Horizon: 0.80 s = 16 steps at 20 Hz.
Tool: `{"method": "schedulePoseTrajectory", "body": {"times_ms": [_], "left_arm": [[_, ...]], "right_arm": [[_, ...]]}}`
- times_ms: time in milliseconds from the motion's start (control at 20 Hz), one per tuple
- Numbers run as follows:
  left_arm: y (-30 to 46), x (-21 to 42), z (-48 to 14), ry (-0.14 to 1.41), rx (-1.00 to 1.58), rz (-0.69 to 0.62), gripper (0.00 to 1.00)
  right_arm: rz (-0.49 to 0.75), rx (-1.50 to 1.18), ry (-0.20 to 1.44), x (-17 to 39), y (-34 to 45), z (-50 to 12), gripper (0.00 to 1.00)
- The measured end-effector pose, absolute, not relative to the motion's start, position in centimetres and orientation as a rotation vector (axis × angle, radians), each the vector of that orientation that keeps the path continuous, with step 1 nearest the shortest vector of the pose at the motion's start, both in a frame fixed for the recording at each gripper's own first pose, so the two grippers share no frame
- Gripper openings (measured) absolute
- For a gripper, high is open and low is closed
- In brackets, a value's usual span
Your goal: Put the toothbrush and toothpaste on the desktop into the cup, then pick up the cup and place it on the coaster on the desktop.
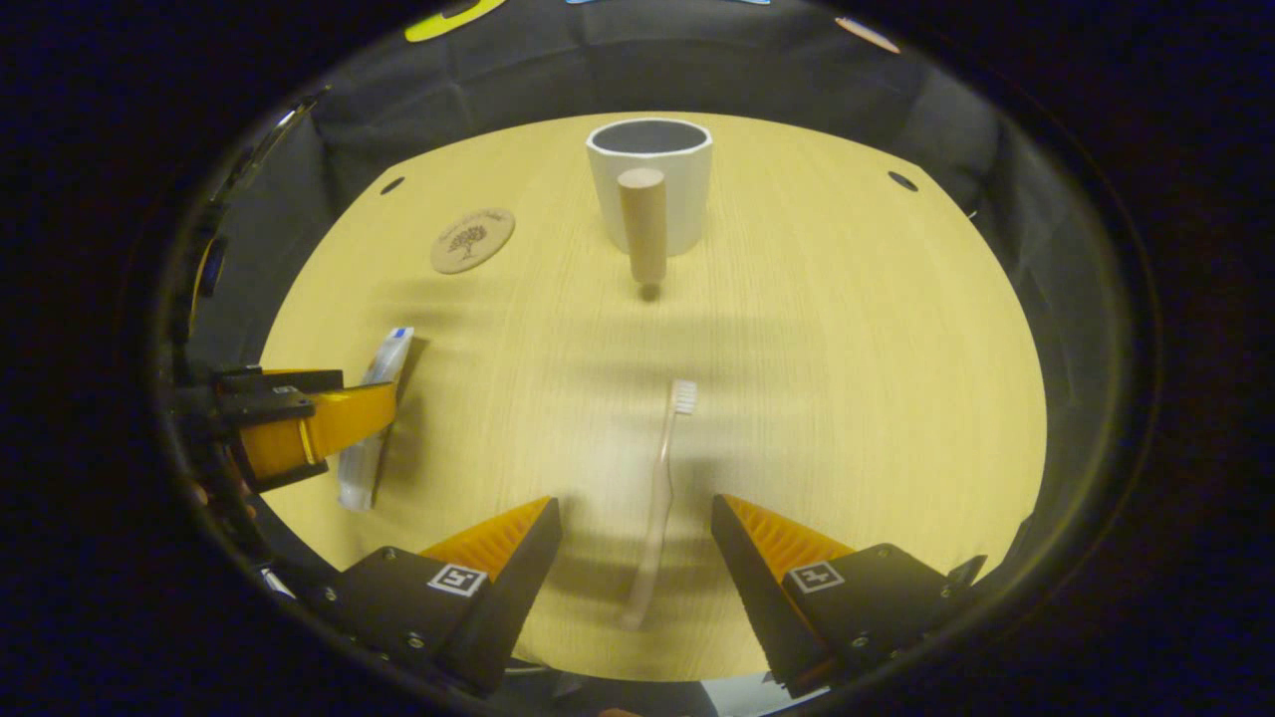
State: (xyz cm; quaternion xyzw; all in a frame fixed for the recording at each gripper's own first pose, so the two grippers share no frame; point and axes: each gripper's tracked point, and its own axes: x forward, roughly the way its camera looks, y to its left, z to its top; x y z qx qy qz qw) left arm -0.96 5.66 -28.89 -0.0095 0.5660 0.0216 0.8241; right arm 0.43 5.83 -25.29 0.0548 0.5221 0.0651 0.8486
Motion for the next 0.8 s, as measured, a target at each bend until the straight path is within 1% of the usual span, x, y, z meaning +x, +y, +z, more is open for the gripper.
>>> {"method": "schedulePoseTrajectory", "body": {"times_ms": [200, 250, 350, 400, 450, 550, 600, 650, 700, 750, 800], "left_arm": [[5.3, -1.3, -30.0, 1.259, 0.002, 0.026, 0.94], [5.2, -1.4, -30.2, 1.27, 0.007, 0.022, 0.94], [5.1, -1.4, -30.6, 1.286, 0.016, 0.016, 0.94], [5.1, -1.5, -30.8, 1.293, 0.022, 0.017, 0.94], [5.2, -1.6, -31.1, 1.302, 0.025, 0.019, 0.94], [5.4, -2.0, -31.6, 1.323, 0.022, 0.028, 0.94], [5.4, -2.0, -31.5, 1.328, 0.014, 0.03, 0.94], [5.4, -2.0, -31.7, 1.329, 0.015, 0.027, 0.96], [5.4, -2.1, -31.6, 1.327, 0.016, 0.026, 0.94], [5.4, -2.1, -31.6, 1.333, 0.018, 0.026, 0.96], [5.3, -1.9, -31.6, 1.327, 0.018, 0.022, 0.94]], "right_arm": [[0.134, 0.134, 1.157, 0.5, 6.1, -26.2, 0.94], [0.133, 0.133, 1.171, 0.7, 6.0, -26.4, 0.92], [0.131, 0.129, 1.193, 0.7, 6.1, -26.8, 0.92], [0.13, 0.134, 1.204, 0.7, 6.2, -27.1, 0.89], [0.129, 0.139, 1.222, 0.5, 6.3, -27.2, 0.81], [0.12, 0.123, 1.214, 0.8, 6.0, -27.3, 0.82], [0.111, 0.116, 1.227, 0.6, 5.9, -27.5, 0.77], [0.115, 0.11, 1.24, 0.4, 5.8, -27.4, 0.7], [0.106, 0.092, 1.245, 0.4, 5.6, -27.6, 0.71], [0.098, 0.075, 1.254, 0.3, 5.3, -27.8, 0.61], [0.109, 0.064, 1.262, 0.1, 5.3, -27.7, 0.55]]}}
